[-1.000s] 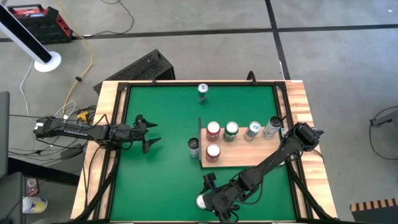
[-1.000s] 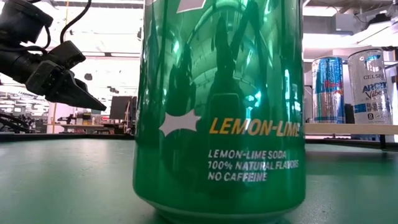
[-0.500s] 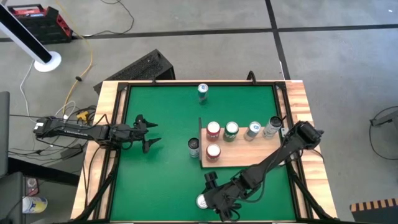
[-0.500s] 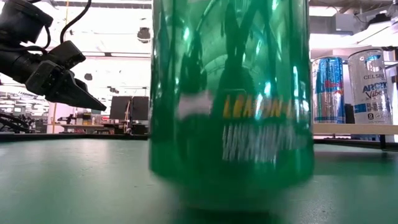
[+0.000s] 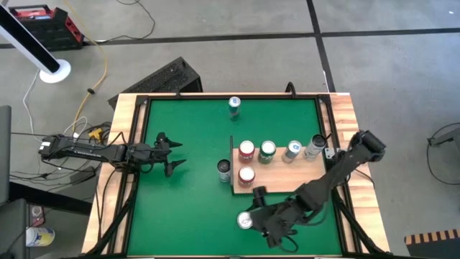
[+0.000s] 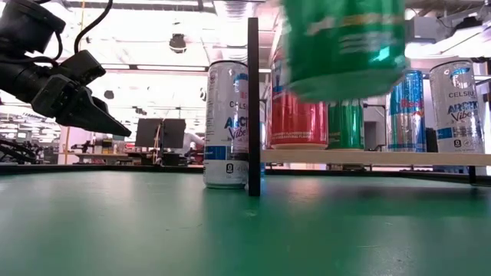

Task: Place canned beverage on shelf
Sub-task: Put the green soda can on the shelf

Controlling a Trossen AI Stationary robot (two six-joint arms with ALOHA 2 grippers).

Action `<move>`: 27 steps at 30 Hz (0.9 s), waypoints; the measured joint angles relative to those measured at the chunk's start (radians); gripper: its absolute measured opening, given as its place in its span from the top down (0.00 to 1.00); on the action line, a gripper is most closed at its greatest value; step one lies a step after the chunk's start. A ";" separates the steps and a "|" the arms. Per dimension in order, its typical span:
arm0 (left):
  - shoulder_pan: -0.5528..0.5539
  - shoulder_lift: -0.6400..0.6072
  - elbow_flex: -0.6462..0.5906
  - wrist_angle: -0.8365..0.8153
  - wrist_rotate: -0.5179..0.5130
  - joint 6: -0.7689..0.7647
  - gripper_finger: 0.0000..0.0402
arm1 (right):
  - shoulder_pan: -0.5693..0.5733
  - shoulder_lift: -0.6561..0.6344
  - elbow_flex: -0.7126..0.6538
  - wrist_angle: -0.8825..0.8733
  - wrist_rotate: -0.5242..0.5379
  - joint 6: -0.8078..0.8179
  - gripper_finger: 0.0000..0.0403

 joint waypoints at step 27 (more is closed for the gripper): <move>0.000 0.000 0.000 0.000 0.000 0.000 0.17 | 0.229 -0.471 -0.541 0.255 0.153 0.429 0.73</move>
